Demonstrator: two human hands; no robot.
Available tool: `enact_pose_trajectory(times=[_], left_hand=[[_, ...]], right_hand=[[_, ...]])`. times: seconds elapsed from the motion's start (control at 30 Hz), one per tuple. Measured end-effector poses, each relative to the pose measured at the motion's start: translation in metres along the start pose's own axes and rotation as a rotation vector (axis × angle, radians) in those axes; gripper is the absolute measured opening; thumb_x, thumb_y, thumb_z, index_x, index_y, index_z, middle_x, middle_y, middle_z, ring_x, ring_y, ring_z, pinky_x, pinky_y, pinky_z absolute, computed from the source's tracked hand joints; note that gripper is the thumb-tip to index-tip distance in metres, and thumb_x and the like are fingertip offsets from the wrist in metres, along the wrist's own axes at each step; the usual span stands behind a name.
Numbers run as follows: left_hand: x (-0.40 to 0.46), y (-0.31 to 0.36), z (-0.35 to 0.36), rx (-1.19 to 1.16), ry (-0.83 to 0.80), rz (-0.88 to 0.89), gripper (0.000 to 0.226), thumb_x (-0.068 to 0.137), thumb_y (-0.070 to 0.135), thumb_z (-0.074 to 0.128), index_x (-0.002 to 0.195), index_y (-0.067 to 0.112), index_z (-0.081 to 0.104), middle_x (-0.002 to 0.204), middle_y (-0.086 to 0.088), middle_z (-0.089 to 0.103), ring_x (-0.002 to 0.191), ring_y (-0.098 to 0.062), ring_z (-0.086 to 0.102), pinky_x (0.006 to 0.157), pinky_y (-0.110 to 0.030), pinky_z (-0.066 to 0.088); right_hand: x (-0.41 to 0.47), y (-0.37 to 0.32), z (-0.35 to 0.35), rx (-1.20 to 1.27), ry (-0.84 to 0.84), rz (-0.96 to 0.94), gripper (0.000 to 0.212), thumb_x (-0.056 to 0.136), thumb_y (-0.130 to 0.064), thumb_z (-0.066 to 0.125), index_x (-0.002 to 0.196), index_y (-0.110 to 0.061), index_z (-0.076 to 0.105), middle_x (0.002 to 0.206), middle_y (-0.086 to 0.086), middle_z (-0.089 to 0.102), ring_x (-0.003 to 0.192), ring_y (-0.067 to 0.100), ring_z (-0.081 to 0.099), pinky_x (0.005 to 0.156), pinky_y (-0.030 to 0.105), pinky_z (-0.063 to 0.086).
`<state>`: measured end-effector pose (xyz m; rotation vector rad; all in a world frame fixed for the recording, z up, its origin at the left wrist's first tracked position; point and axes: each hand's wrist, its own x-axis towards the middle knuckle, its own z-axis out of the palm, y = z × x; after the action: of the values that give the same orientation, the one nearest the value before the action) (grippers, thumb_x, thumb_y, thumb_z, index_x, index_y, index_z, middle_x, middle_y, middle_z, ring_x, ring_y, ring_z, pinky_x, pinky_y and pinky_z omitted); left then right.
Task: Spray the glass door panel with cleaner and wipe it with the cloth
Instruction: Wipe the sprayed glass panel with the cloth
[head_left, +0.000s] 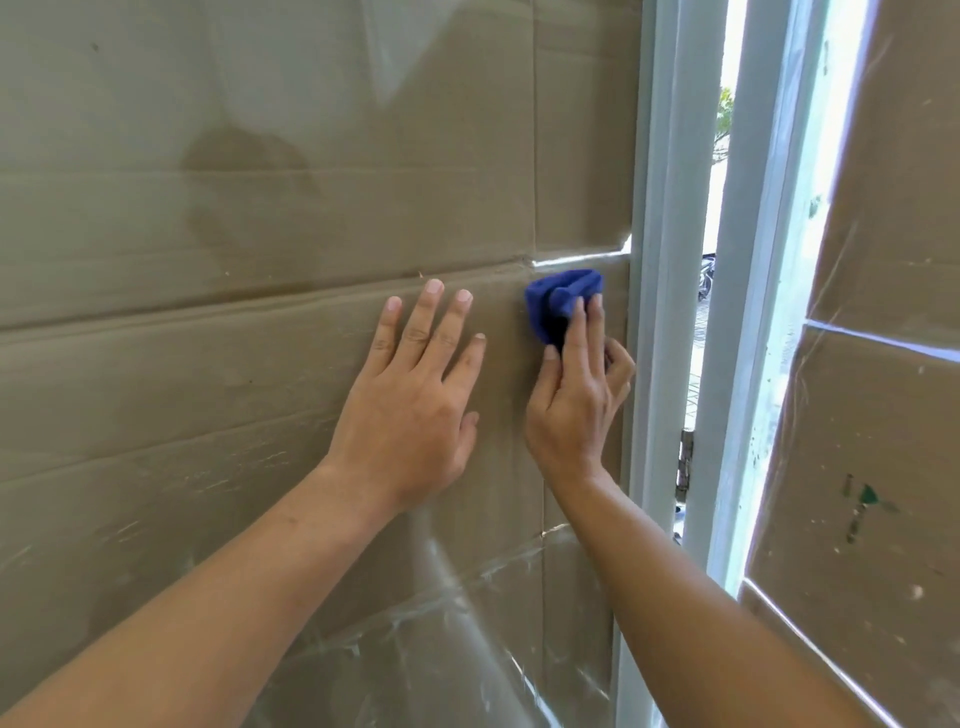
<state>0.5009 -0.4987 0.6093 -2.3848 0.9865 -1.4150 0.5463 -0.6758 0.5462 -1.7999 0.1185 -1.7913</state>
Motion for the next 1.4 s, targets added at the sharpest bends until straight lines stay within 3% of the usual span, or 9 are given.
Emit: enact_pose_trajectory(times=[0.1,0.27,0.47,0.63,0.8,0.97,1.17,1.33,1.4], left_hand=[[-0.002,0.006,0.004,-0.008,-0.003,0.017,0.067,0.082,0.034,0.065,0.14,0.004,0.05,0.16,-0.021,0.025,0.151,-0.04,0.011,0.12,-0.06,0.011],[-0.013,0.01,0.011,0.016,-0.02,0.021,0.069,0.083,0.036,0.063,0.144,0.006,0.047,0.161,-0.021,0.022,0.151,-0.039,0.007,0.12,-0.06,0.008],[-0.017,0.012,0.015,0.029,-0.03,0.021,0.072,0.083,0.037,0.063,0.145,0.006,0.045,0.161,-0.021,0.02,0.151,-0.039,0.005,0.119,-0.062,0.006],[-0.024,0.013,0.017,0.021,-0.032,0.014,0.072,0.082,0.037,0.064,0.145,0.006,0.045,0.161,-0.021,0.019,0.151,-0.039,0.005,0.119,-0.063,0.006],[-0.026,0.013,0.016,0.025,-0.043,0.01,0.073,0.082,0.036,0.064,0.146,0.006,0.045,0.161,-0.022,0.019,0.151,-0.039,0.006,0.119,-0.063,0.008],[-0.03,0.011,0.013,0.029,-0.056,-0.011,0.073,0.082,0.036,0.065,0.146,0.006,0.045,0.161,-0.021,0.019,0.151,-0.039,0.006,0.119,-0.063,0.008],[-0.037,0.012,0.01,0.032,-0.066,-0.036,0.073,0.082,0.036,0.064,0.146,0.006,0.044,0.162,-0.022,0.018,0.151,-0.039,0.006,0.119,-0.063,0.009],[-0.049,0.01,0.008,0.026,-0.067,-0.09,0.074,0.082,0.035,0.065,0.147,0.006,0.043,0.162,-0.022,0.016,0.151,-0.039,0.004,0.119,-0.063,0.01],[-0.055,0.008,0.008,0.026,-0.065,-0.102,0.075,0.082,0.034,0.066,0.148,0.006,0.042,0.162,-0.022,0.015,0.151,-0.039,0.004,0.119,-0.062,0.009]], right_hand=[[-0.027,0.021,-0.004,-0.047,-0.109,-0.228,0.053,0.099,-0.011,0.049,0.151,-0.016,0.043,0.158,0.007,0.042,0.12,0.031,0.048,0.104,0.046,0.04],[-0.055,0.029,-0.009,0.024,0.057,0.547,0.055,0.103,-0.026,0.038,0.157,-0.021,0.033,0.163,0.001,0.036,0.118,0.028,0.043,0.106,0.045,0.039],[-0.108,0.042,-0.015,-0.021,-0.17,-0.073,0.054,0.103,-0.015,0.047,0.155,-0.013,0.034,0.16,0.011,0.038,0.123,0.032,0.046,0.11,0.039,0.037],[-0.103,0.037,-0.017,0.025,0.001,0.637,0.058,0.103,-0.019,0.039,0.158,-0.02,0.025,0.166,0.001,0.029,0.116,0.027,0.04,0.11,0.035,0.033],[-0.13,0.037,-0.022,0.015,-0.215,-0.026,0.053,0.104,-0.016,0.044,0.155,-0.008,0.033,0.162,0.011,0.034,0.121,0.031,0.044,0.11,0.039,0.038],[-0.114,0.039,-0.022,0.019,-0.056,0.643,0.059,0.105,-0.014,0.04,0.159,-0.023,0.018,0.167,0.001,0.027,0.112,0.016,0.032,0.109,0.048,0.037],[-0.134,0.03,-0.023,0.047,-0.248,-0.038,0.056,0.102,-0.011,0.044,0.156,-0.008,0.031,0.163,0.011,0.034,0.124,0.029,0.042,0.112,0.038,0.035],[-0.112,0.03,-0.018,0.034,-0.066,0.483,0.059,0.101,-0.016,0.04,0.157,-0.015,0.023,0.165,0.006,0.027,0.117,0.022,0.035,0.109,0.052,0.037],[-0.118,0.018,-0.017,0.025,-0.092,0.329,0.057,0.101,-0.013,0.041,0.157,-0.009,0.03,0.165,0.009,0.028,0.118,0.027,0.037,0.11,0.049,0.037]])
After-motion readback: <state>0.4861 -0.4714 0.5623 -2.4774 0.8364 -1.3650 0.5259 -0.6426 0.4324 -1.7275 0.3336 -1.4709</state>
